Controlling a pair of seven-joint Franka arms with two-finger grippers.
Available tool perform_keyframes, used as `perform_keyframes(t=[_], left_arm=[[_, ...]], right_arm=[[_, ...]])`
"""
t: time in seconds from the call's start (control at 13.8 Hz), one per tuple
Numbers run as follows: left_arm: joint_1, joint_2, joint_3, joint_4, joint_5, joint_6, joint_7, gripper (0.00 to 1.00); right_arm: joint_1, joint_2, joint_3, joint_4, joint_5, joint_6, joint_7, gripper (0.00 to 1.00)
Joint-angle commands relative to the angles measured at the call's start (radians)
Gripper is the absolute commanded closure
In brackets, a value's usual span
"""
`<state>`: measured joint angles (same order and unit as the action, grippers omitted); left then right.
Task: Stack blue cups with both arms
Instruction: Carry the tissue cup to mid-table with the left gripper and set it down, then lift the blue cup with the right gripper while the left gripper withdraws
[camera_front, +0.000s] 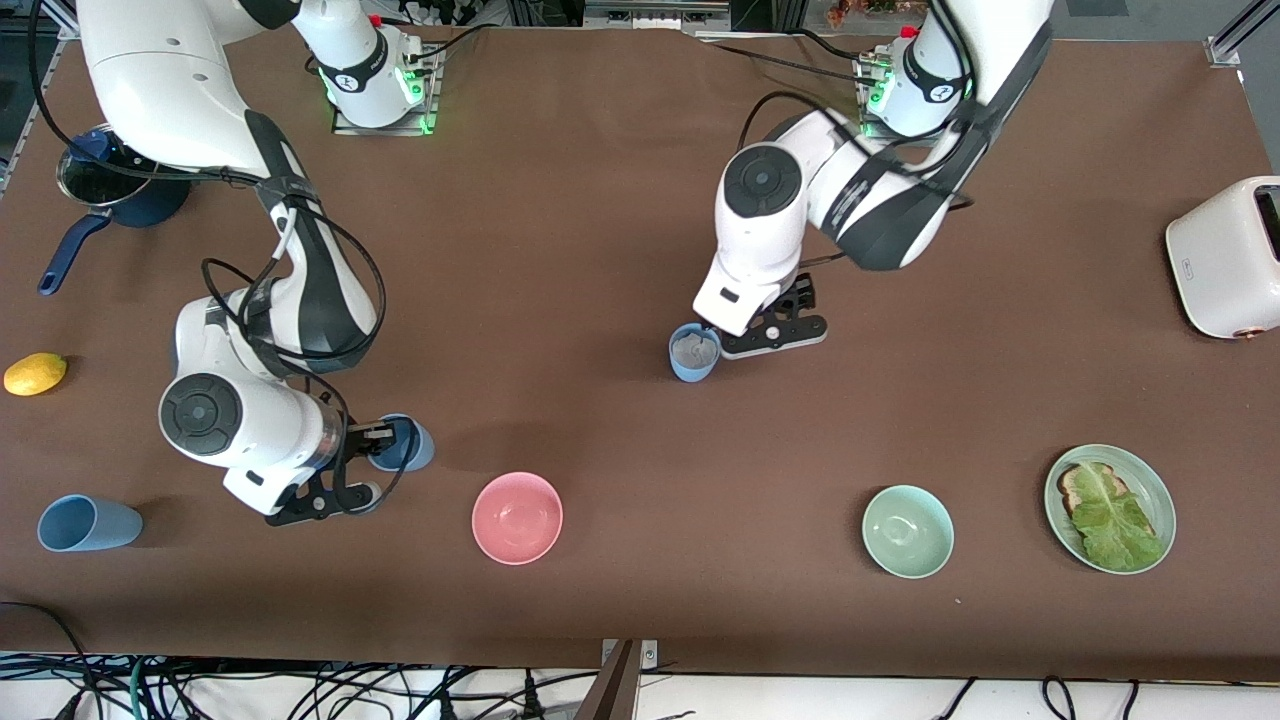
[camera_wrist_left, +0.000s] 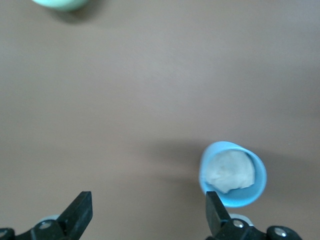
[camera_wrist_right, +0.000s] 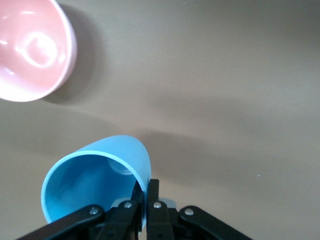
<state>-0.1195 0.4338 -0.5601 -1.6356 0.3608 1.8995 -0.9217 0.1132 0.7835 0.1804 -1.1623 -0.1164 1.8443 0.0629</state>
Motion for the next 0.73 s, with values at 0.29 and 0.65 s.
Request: perform_keyframes(t=[0.29, 0.65], left_arm=[[0.301, -0.179, -0.007, 0.045, -0.09, -0.134, 0.665, 0.0], [0.466, -0.207, -0.004, 0.193, -0.209, -0.377, 0.953, 0.0]], right_arm=[[0.0, -0.098, 0.206, 0.003, 0.0, -0.123, 0.323, 1.0], [0.135, -0.101, 0.268, 0.003, -0.023, -0.116, 0.625, 1.0]])
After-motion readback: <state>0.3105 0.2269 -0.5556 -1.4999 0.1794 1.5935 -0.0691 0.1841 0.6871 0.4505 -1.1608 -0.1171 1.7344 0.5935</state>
